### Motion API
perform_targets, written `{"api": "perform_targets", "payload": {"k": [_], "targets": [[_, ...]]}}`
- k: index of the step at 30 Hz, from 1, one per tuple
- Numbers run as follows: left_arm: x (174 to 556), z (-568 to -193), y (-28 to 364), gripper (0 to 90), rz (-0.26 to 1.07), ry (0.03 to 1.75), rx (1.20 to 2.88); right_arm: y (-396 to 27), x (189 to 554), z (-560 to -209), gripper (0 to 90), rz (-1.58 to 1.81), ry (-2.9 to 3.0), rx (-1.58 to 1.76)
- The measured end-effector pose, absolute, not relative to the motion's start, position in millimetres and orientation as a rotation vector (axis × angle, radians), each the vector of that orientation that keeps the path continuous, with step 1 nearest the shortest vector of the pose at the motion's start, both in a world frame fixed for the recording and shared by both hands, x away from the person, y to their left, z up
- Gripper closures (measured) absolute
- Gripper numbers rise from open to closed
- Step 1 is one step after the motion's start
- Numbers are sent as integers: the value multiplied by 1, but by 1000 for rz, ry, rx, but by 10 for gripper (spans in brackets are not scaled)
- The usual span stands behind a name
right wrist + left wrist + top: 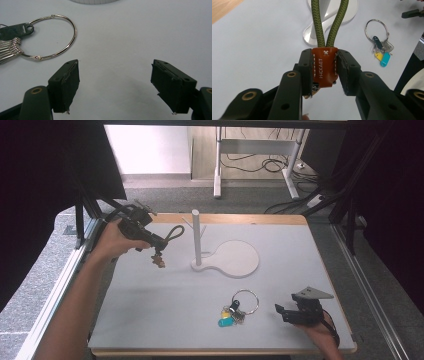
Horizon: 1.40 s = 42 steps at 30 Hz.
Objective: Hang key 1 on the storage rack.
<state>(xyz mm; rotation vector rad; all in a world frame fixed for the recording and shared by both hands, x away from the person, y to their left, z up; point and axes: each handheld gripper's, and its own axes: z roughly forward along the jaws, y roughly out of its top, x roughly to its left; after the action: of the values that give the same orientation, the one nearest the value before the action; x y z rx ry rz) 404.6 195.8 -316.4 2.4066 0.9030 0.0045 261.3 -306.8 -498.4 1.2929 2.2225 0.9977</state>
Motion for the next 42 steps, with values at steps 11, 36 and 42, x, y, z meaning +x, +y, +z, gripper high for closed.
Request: {"api": "perform_targets", "payload": {"k": [11, 36, 42], "targets": [[427, -311, 192, 670, -13, 910, 2381, -308, 262, -500, 235, 993, 2218, 1291], [455, -329, 187, 670, -96, 944, 2341, -307, 261, -500, 235, 985, 2225, 1284], [456, -336, 179, 670, -102, 933, 2362, -307, 261, -501, 235, 982, 2225, 1289]]}}
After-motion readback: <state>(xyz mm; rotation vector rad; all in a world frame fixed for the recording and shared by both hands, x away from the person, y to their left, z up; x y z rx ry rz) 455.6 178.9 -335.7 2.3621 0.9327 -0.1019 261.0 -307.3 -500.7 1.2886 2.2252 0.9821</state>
